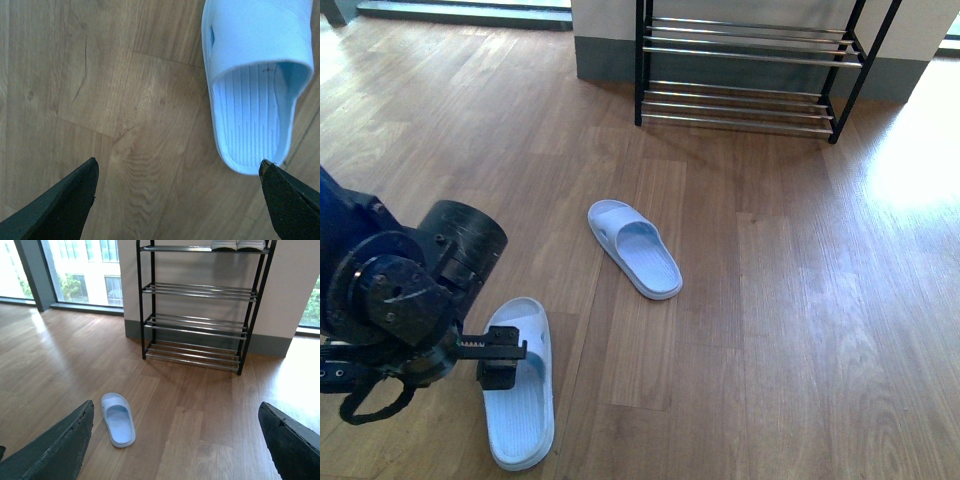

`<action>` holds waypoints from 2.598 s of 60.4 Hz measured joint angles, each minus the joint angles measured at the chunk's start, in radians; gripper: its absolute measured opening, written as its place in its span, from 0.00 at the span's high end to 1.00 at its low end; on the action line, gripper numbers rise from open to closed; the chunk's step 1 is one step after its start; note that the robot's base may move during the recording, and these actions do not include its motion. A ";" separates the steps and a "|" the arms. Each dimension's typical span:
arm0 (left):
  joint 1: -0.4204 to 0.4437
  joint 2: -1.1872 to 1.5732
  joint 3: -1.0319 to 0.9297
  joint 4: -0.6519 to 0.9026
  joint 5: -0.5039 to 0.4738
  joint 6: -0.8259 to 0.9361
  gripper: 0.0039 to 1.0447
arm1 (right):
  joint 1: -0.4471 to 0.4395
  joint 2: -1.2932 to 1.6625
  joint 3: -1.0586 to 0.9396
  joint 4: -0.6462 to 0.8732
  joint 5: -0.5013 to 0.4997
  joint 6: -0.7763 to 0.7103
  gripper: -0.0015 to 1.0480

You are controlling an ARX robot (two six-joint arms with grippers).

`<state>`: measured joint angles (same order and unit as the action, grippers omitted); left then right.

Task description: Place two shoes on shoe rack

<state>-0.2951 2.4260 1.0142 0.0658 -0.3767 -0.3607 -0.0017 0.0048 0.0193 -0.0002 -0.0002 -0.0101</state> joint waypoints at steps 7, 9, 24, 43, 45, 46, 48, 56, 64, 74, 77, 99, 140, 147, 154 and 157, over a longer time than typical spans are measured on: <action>0.003 0.100 0.047 0.084 -0.070 0.071 0.09 | 0.000 0.000 0.000 0.000 0.000 0.000 0.09; 0.006 0.123 0.056 0.100 -0.076 0.090 0.09 | 0.000 0.000 0.000 0.000 0.000 0.000 0.09; 0.024 0.275 0.141 0.166 -0.114 0.184 0.09 | 0.000 0.000 0.000 0.000 0.000 0.000 0.09; 0.028 0.403 0.240 0.237 -0.106 0.254 0.09 | 0.000 0.000 0.000 0.000 0.000 0.000 0.09; 0.028 0.414 0.251 0.238 -0.111 0.260 0.09 | 0.000 0.000 0.000 0.000 0.000 0.000 0.09; 0.029 0.424 0.259 0.243 -0.113 0.264 0.09 | 0.000 0.000 0.000 0.000 0.000 0.000 0.09; 0.033 0.435 0.269 0.250 -0.119 0.271 0.09 | 0.000 0.000 0.000 0.000 0.000 0.000 0.09; 0.049 0.462 0.299 0.288 -0.133 0.290 0.09 | 0.000 0.000 0.000 0.000 0.000 0.000 0.09; 0.053 0.474 0.306 0.369 -0.148 0.283 0.09 | 0.000 0.000 0.000 0.000 0.000 0.000 0.09; 0.055 0.505 0.328 0.378 -0.135 0.220 0.09 | 0.000 0.000 0.000 0.000 0.000 0.000 0.09; 0.055 0.517 0.339 0.366 -0.122 0.200 0.09 | 0.000 0.000 0.000 0.000 0.000 0.000 0.09; 0.067 0.554 0.395 0.399 -0.034 0.131 0.25 | 0.000 0.000 0.000 0.000 0.000 0.000 0.09; 0.060 0.553 0.384 0.447 -0.039 0.214 0.98 | 0.000 0.000 0.000 0.000 0.000 0.000 0.09; 0.037 0.482 0.299 0.392 0.000 0.141 0.98 | 0.000 0.000 0.000 0.000 0.000 0.000 0.09; -0.010 0.328 0.191 0.351 0.045 0.048 0.98 | 0.000 0.000 0.000 0.000 0.000 0.000 0.09; -0.028 0.230 0.140 0.340 0.051 0.011 0.98 | 0.000 0.000 0.000 0.000 0.000 0.000 0.09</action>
<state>-0.3233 2.6560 1.1538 0.4061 -0.3252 -0.3500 -0.0017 0.0048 0.0193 -0.0002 -0.0002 -0.0101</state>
